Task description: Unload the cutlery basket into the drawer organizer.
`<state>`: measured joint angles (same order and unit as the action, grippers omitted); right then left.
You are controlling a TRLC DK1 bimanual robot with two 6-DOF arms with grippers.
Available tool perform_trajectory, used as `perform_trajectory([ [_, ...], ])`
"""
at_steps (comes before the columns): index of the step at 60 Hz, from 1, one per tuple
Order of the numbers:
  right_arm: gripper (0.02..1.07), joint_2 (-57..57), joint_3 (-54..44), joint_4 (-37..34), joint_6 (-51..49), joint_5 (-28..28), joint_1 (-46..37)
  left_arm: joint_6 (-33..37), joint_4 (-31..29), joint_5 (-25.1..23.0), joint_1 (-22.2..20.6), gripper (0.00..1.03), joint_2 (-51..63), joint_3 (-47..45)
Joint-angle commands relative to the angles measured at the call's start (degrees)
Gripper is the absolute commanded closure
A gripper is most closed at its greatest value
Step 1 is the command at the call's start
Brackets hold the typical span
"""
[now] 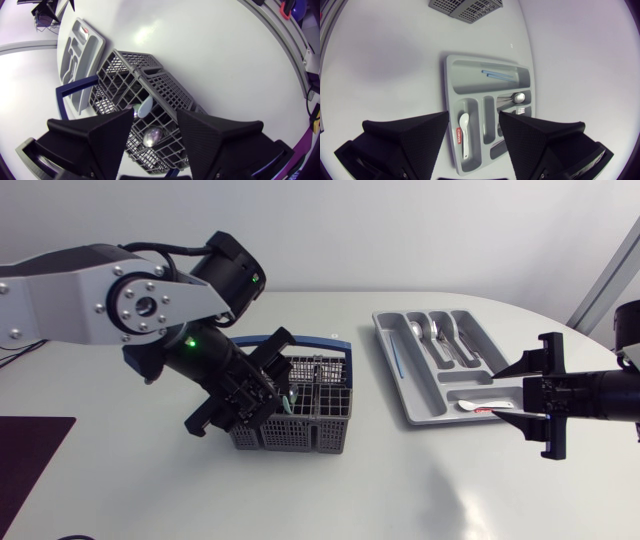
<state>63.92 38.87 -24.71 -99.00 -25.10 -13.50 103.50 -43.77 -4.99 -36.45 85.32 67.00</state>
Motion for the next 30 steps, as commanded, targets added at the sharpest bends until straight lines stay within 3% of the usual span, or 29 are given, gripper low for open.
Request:
perform_trajectory([
  [1,0.34,-3.01,-2.66,-0.87,2.67,-0.3,2.16,4.25,0.44,0.51,0.32,0.57,2.13,-0.65],
  [14,0.34,-6.26,-4.86,-2.19,5.49,-0.03,5.32,7.06,0.53,0.51,-0.29,0.67,3.89,1.38],
  [24,0.34,-6.26,-5.91,-1.75,5.66,-0.3,5.32,8.56,0.09,0.86,-0.2,0.68,5.91,3.05],
  [30,0.34,-6.18,-6.09,-1.83,5.92,-0.83,5.32,9.79,0.09,1.22,-0.2,0.78,7.14,4.19],
])
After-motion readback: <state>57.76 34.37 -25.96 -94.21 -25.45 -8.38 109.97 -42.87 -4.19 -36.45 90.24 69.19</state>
